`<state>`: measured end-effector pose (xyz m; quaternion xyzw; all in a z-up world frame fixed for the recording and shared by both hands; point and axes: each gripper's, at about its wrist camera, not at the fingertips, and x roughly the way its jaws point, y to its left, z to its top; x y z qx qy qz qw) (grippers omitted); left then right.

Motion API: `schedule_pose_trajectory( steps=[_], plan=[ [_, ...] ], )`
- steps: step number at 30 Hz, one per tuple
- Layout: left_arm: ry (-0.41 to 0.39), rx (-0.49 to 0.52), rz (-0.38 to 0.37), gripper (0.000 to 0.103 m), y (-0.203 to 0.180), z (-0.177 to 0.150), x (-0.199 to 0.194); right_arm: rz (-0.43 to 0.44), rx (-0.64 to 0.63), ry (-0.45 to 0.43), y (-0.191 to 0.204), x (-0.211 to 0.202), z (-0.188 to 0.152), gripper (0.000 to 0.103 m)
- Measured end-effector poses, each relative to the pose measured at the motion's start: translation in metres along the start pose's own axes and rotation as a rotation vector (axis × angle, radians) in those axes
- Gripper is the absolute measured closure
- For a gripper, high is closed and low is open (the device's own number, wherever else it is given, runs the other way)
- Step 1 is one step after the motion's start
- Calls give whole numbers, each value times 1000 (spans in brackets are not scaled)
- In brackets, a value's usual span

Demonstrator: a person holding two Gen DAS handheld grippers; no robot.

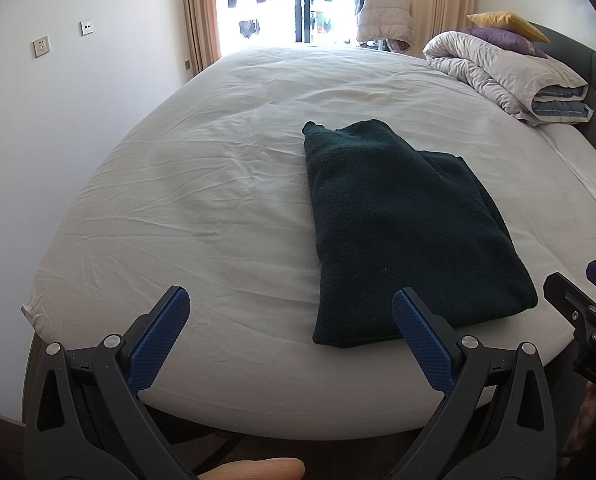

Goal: Fold small clothes

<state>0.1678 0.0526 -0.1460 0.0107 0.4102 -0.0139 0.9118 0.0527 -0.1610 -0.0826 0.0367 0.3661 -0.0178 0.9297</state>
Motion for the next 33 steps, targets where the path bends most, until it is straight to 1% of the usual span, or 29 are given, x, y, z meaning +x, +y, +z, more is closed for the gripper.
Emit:
schedule_pose_trajectory(
  steps=[33],
  plan=[
    [3, -1, -5, 0, -1, 0, 0, 7, 0, 6, 1, 4, -1, 0]
  ],
)
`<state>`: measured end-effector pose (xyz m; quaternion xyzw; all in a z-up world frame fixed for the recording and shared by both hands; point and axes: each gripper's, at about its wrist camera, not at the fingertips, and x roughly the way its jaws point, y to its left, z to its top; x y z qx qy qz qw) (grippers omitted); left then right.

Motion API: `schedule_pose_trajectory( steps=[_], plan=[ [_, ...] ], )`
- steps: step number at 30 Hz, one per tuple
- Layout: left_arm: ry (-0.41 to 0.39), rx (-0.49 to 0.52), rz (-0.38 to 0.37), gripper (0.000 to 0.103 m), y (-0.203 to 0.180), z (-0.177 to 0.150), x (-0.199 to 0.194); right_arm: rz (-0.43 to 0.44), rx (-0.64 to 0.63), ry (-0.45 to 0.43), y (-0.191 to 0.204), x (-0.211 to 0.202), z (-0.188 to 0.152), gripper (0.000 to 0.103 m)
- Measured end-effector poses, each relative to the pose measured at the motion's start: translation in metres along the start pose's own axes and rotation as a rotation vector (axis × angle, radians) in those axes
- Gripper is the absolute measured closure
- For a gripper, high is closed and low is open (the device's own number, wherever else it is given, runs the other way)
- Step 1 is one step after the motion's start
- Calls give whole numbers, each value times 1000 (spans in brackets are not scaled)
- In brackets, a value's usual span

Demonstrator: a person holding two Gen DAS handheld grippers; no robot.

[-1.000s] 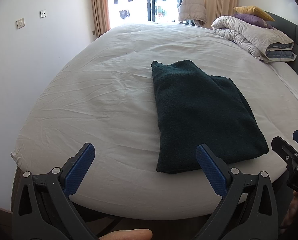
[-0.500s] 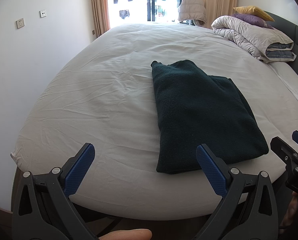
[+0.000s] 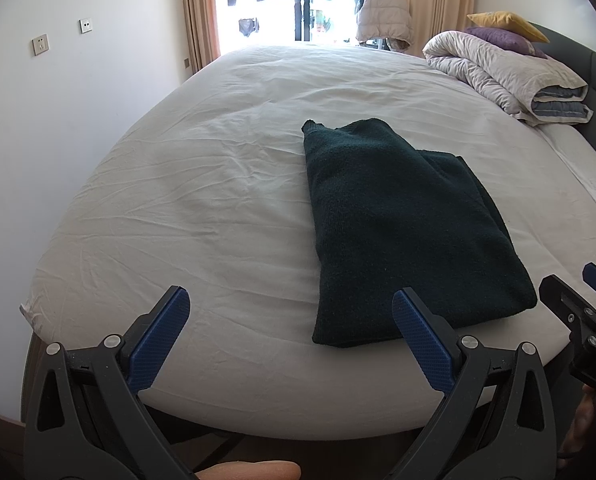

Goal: Fold small clothes

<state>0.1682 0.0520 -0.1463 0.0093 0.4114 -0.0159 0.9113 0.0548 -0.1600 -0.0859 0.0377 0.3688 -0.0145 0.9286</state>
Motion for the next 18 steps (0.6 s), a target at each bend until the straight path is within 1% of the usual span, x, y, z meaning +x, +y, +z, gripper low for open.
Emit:
schedule_pose_trajectory(
  steps=[18],
  plan=[
    [3, 3, -4, 0, -2, -3, 0, 7, 3, 6, -2, 3, 0, 0]
  ],
)
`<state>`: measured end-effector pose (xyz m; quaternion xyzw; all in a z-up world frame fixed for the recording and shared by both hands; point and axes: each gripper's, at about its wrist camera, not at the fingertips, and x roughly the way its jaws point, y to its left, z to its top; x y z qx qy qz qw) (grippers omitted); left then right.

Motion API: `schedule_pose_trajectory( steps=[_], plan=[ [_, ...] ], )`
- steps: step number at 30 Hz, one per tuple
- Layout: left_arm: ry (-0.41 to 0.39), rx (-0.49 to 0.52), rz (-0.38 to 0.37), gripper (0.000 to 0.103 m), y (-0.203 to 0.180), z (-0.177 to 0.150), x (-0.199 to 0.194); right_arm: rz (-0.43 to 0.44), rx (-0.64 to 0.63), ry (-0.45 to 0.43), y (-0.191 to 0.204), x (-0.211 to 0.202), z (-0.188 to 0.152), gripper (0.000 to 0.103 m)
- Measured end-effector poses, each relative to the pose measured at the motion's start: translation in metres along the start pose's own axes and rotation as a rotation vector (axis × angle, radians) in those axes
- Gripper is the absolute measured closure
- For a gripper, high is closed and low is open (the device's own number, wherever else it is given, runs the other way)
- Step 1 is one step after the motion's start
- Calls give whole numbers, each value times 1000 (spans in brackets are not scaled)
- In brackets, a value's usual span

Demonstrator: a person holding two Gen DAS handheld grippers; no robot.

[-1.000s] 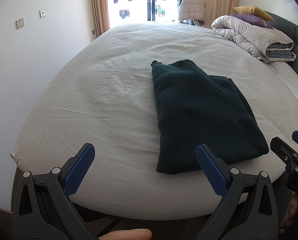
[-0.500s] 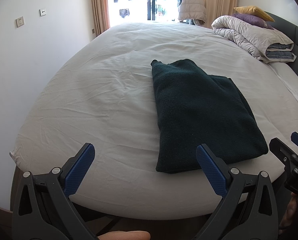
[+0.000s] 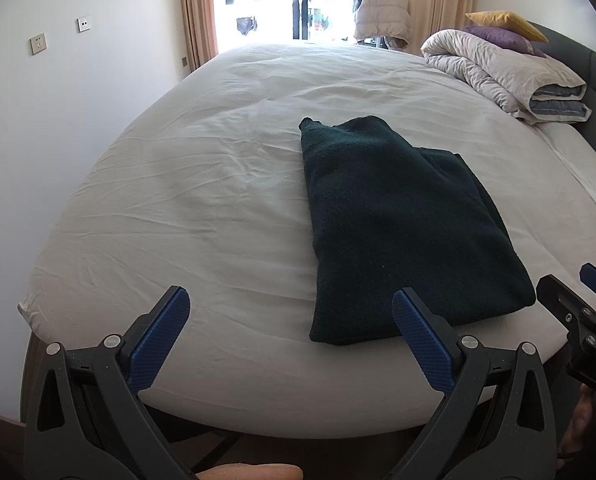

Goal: Fold small clothes

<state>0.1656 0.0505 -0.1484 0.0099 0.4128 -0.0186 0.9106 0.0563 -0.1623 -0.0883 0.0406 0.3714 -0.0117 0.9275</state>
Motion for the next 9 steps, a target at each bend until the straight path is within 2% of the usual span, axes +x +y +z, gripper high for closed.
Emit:
schedule_pose_trajectory(
  steps=[9],
  plan=[
    [-6, 6, 7, 0, 0, 0, -1, 2, 6, 4, -2, 1, -2, 0]
  ],
)
